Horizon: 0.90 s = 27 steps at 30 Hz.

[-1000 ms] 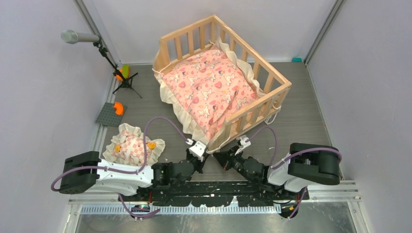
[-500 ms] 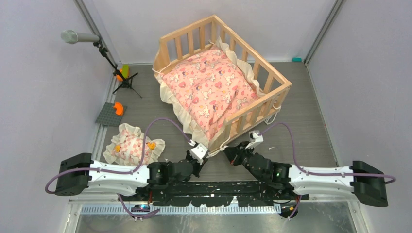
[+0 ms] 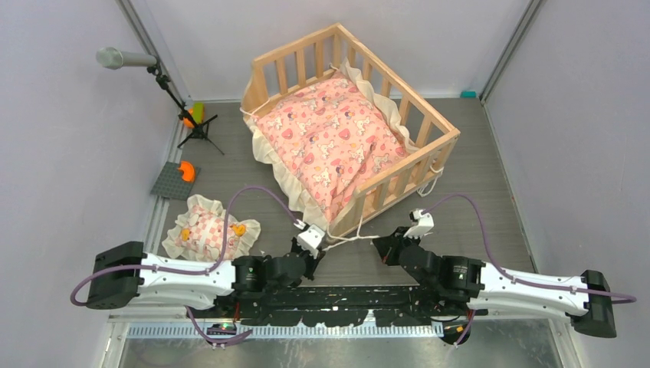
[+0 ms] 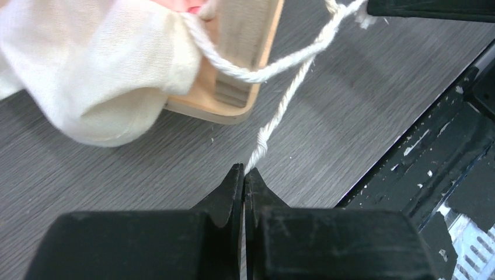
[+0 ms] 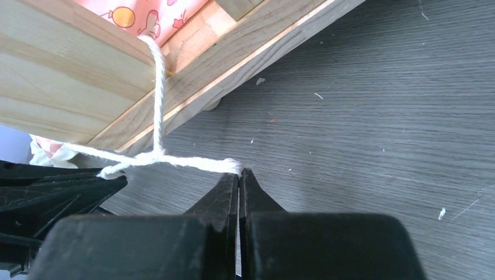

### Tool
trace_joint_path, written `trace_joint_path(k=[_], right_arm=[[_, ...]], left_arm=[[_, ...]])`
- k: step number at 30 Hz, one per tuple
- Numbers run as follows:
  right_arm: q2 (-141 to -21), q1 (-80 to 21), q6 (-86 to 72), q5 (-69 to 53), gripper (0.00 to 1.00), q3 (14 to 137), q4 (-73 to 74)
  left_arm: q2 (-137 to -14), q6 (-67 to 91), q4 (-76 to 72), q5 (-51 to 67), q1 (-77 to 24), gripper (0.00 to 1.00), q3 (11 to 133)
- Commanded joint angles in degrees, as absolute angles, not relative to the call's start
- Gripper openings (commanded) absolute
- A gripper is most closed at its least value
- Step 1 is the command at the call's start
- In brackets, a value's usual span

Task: Set up the pet bed
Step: Tie the ropes to the bed frame.

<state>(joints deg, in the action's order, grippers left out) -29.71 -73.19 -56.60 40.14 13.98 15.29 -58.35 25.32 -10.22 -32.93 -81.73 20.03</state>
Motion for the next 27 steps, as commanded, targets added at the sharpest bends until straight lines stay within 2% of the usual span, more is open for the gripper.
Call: trace_joint_path(k=[1,13,22,25,27], right_arm=[[-29.10,-73.27,-57.75,46.01,0.00,17.65,22.10],[-31.82,-73.30,-57.79,50.80,0.00,18.90,21.76],[-35.28,-73.23,-59.68,52.25,0.00,18.91,21.45],[-36.63,-73.21,-60.03,51.97,0.00,19.18,21.50],[-37.60,-73.21,-59.91,51.63,0.02,19.45,21.46]], left_arm=[[-52.97,29.97,-2.38,-39.64,-81.58,0.00,19.88],[-31.74,36.37,18.93,-47.62,-81.63,0.00,17.75],[-28.51,45.66,30.97,-53.53,-81.57,0.00,20.27],[-30.37,46.28,28.98,-52.16,-81.59,0.00,20.18],[-31.75,37.97,19.41,-44.11,-81.57,0.00,18.26]])
